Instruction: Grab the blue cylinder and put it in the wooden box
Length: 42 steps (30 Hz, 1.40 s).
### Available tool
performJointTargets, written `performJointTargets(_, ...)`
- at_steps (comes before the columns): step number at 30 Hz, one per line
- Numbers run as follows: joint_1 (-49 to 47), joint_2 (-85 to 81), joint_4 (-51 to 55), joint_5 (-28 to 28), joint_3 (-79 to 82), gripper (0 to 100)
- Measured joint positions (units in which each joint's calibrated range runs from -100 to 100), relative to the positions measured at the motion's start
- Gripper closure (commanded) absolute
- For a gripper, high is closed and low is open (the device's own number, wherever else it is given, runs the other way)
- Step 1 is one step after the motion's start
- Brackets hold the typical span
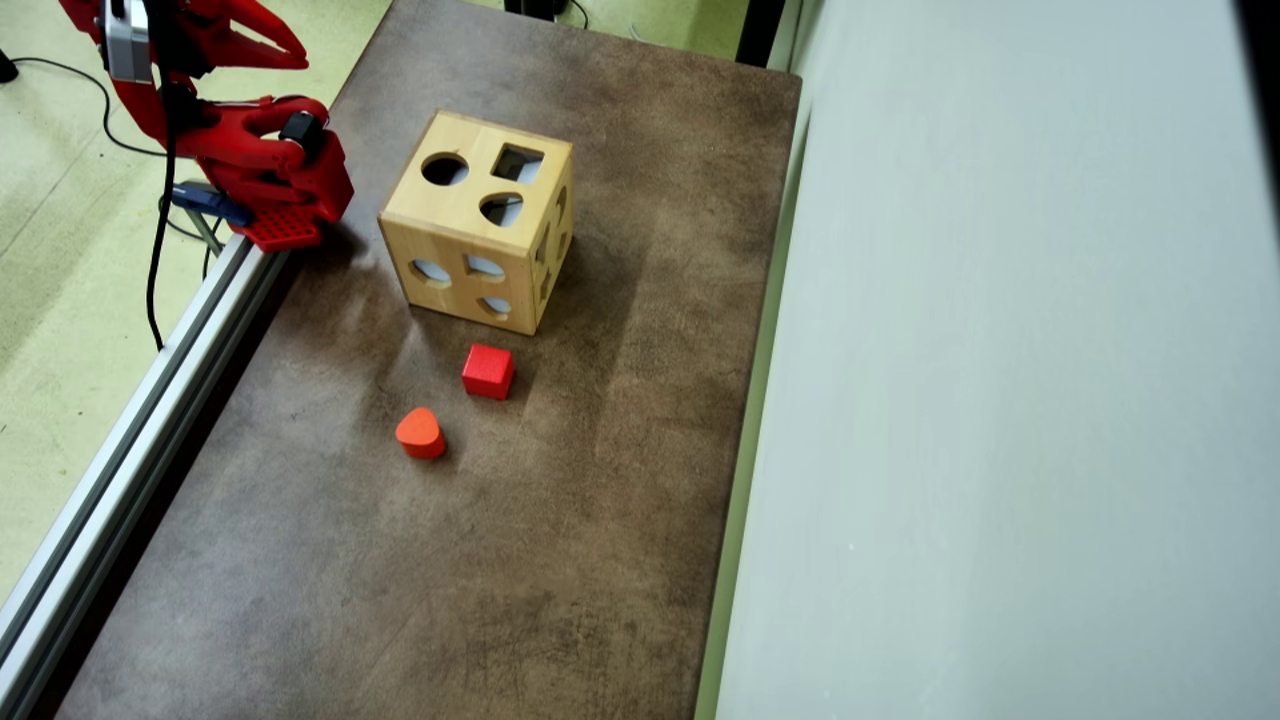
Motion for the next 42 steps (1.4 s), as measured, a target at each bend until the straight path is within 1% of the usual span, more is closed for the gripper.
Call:
performJointTargets(21,-0.72,0.0,0.0,-0.24,0.18,98)
performJointTargets(23,-0.72,0.0,0.0,-1.61,0.18,98)
performJointTargets(28,-0.72,0.0,0.0,-7.86,0.18,98)
performJointTargets(42,-0.72,0.0,0.0,-8.69,0.18,98)
